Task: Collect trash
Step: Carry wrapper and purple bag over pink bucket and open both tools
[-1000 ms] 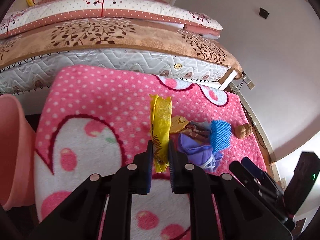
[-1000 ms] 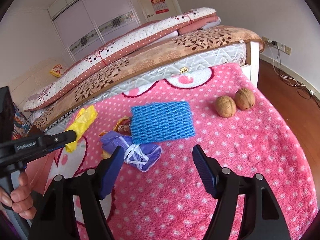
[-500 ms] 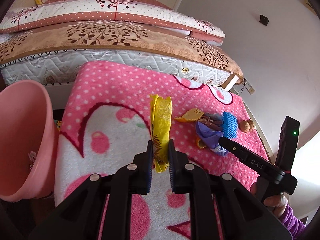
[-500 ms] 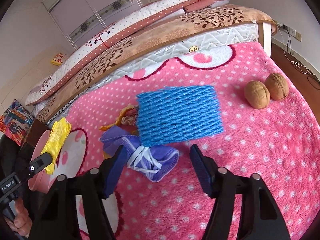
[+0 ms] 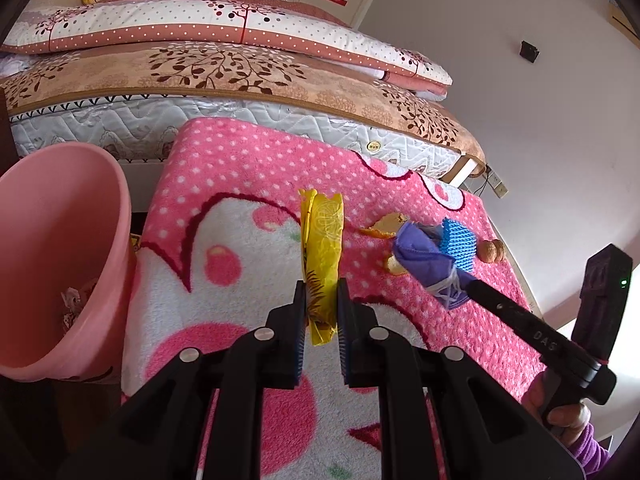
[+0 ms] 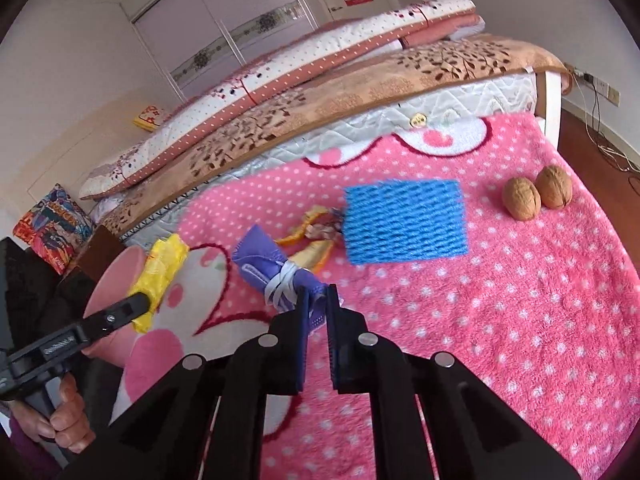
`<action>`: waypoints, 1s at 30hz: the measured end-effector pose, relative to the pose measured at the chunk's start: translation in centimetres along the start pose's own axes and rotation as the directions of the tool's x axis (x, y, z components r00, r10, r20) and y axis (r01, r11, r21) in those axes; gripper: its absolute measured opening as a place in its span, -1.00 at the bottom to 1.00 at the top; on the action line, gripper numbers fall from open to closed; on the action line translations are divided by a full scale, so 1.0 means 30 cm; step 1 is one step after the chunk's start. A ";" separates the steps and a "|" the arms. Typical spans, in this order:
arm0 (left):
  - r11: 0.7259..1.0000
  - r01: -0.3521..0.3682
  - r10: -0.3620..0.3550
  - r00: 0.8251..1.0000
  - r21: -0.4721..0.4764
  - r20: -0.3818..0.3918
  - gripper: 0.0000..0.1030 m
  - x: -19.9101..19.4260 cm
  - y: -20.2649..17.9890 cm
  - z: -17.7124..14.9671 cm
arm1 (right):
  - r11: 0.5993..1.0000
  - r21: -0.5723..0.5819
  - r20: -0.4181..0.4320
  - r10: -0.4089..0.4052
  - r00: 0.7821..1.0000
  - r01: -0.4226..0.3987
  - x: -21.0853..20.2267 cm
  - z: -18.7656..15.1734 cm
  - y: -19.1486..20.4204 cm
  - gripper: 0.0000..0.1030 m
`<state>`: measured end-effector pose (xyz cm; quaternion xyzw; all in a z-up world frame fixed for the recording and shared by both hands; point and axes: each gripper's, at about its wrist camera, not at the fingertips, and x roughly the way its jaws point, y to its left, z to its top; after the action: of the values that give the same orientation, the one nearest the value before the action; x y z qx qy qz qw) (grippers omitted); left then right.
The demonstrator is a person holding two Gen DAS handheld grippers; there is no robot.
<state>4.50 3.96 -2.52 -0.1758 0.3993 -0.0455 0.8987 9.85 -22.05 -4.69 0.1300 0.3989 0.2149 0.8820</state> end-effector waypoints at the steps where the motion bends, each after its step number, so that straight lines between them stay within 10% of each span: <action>1: 1.000 -0.005 0.005 1.000 0.004 0.008 -0.74 -0.009 0.001 -0.002 | 1.000 -0.009 0.012 0.007 1.000 -0.007 -0.018 0.003 0.014 -0.85; 17: 0.997 -0.077 0.074 0.980 0.012 0.184 -0.74 -0.196 0.045 -0.004 | 0.974 -0.211 0.066 0.100 0.993 -0.084 -0.058 0.061 0.318 -0.85; 30: 0.960 -0.260 0.279 0.916 -0.103 0.288 -0.74 -0.356 0.266 -0.013 | 0.894 -0.395 -0.020 0.220 0.975 -0.210 0.089 0.067 0.710 -0.85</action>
<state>-3.50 13.68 1.92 -0.1520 0.2800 0.1184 0.9405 7.09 -2.26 3.43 -0.0045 0.3192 0.3853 0.8658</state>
